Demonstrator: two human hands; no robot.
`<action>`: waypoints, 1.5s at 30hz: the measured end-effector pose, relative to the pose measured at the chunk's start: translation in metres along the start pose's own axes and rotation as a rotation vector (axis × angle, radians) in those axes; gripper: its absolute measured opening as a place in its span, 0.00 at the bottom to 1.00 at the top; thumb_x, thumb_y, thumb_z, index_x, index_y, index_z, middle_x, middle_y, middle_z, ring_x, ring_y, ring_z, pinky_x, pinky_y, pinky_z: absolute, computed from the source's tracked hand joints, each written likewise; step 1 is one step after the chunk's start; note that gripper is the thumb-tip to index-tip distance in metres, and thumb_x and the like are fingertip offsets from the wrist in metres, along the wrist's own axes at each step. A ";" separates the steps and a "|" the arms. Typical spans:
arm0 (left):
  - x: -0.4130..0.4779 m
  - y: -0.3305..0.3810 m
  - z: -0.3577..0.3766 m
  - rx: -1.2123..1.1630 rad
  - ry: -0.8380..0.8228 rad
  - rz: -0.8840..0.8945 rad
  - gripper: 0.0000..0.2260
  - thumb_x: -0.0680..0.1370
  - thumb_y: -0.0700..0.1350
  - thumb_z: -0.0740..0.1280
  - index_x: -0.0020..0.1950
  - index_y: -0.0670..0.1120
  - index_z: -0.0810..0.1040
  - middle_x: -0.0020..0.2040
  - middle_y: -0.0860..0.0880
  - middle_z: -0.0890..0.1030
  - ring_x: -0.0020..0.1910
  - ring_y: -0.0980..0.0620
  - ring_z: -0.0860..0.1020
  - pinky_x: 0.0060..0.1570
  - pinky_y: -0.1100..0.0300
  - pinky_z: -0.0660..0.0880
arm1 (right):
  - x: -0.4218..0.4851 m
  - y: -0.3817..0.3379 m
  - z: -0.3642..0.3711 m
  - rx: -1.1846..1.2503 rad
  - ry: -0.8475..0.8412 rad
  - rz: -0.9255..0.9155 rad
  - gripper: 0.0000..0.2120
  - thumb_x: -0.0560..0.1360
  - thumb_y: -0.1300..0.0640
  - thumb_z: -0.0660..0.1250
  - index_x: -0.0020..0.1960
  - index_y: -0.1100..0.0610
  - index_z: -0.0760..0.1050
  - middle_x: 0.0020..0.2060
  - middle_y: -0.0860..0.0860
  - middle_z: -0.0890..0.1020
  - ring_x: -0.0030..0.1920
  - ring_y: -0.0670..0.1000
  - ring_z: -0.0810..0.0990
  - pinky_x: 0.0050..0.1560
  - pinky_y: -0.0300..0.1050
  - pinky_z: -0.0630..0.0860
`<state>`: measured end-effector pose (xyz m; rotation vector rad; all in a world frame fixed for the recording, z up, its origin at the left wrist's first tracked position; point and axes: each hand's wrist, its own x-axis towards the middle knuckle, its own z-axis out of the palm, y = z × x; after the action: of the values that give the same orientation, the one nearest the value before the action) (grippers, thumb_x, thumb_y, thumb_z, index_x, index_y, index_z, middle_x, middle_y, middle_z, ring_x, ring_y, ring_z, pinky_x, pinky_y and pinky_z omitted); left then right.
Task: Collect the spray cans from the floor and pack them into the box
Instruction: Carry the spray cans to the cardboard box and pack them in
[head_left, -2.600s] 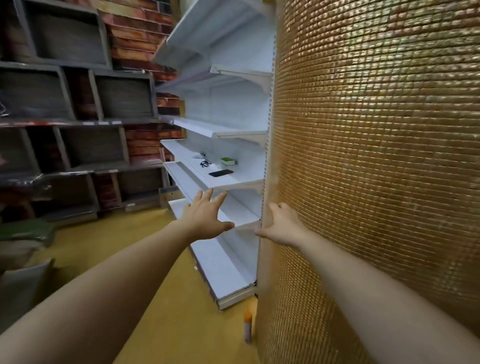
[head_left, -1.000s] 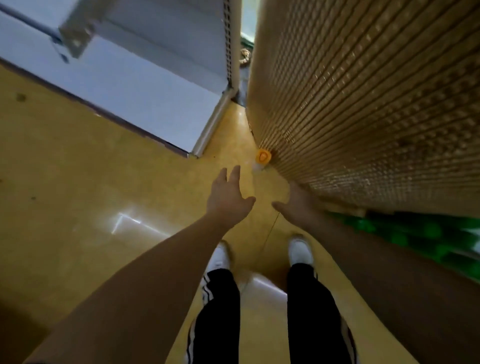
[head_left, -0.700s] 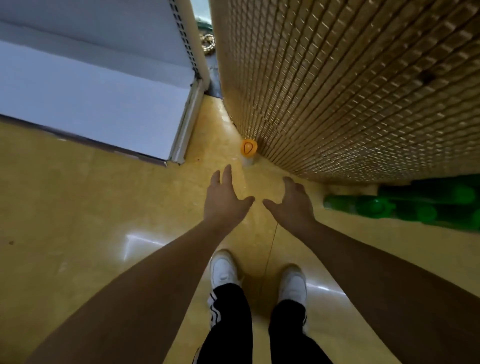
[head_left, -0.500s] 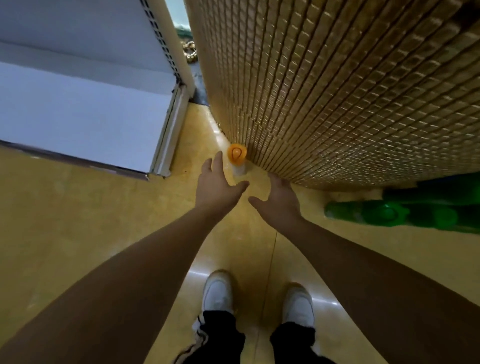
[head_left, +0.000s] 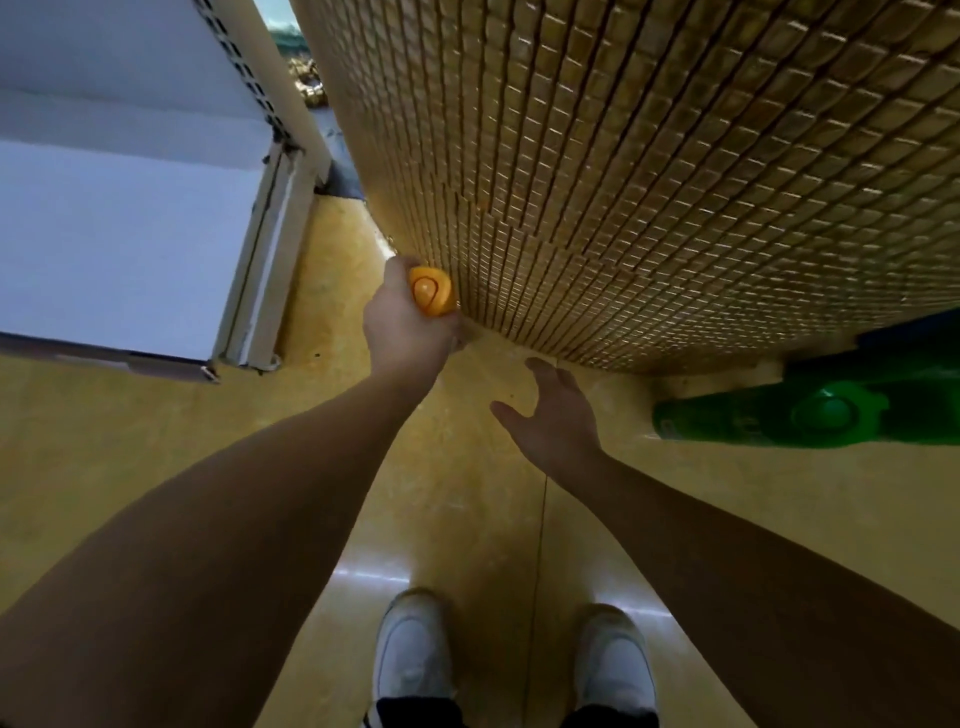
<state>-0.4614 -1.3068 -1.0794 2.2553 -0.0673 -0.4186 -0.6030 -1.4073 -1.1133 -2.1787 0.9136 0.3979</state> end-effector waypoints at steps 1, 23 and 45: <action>-0.001 0.001 -0.002 0.014 0.007 0.012 0.28 0.71 0.40 0.77 0.66 0.53 0.70 0.50 0.59 0.73 0.53 0.56 0.75 0.33 0.74 0.69 | -0.001 -0.001 -0.001 0.013 0.005 0.005 0.36 0.76 0.42 0.70 0.79 0.53 0.62 0.75 0.55 0.67 0.72 0.56 0.69 0.67 0.49 0.70; -0.178 0.097 0.007 0.166 -0.280 0.334 0.28 0.65 0.45 0.80 0.62 0.48 0.74 0.45 0.51 0.78 0.44 0.45 0.79 0.43 0.55 0.76 | -0.168 0.069 -0.139 -0.008 0.464 0.377 0.48 0.72 0.46 0.76 0.80 0.59 0.53 0.78 0.66 0.55 0.76 0.68 0.59 0.73 0.58 0.62; -0.183 0.128 0.052 0.205 -0.274 0.250 0.28 0.64 0.43 0.79 0.63 0.51 0.77 0.44 0.52 0.78 0.45 0.47 0.78 0.47 0.49 0.80 | -0.066 0.132 -0.202 -0.372 0.146 0.005 0.34 0.68 0.62 0.77 0.69 0.57 0.65 0.68 0.62 0.70 0.67 0.65 0.70 0.62 0.56 0.74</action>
<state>-0.6394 -1.3952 -0.9649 2.3358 -0.5498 -0.6038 -0.7432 -1.5851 -1.0073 -2.5728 0.9860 0.4440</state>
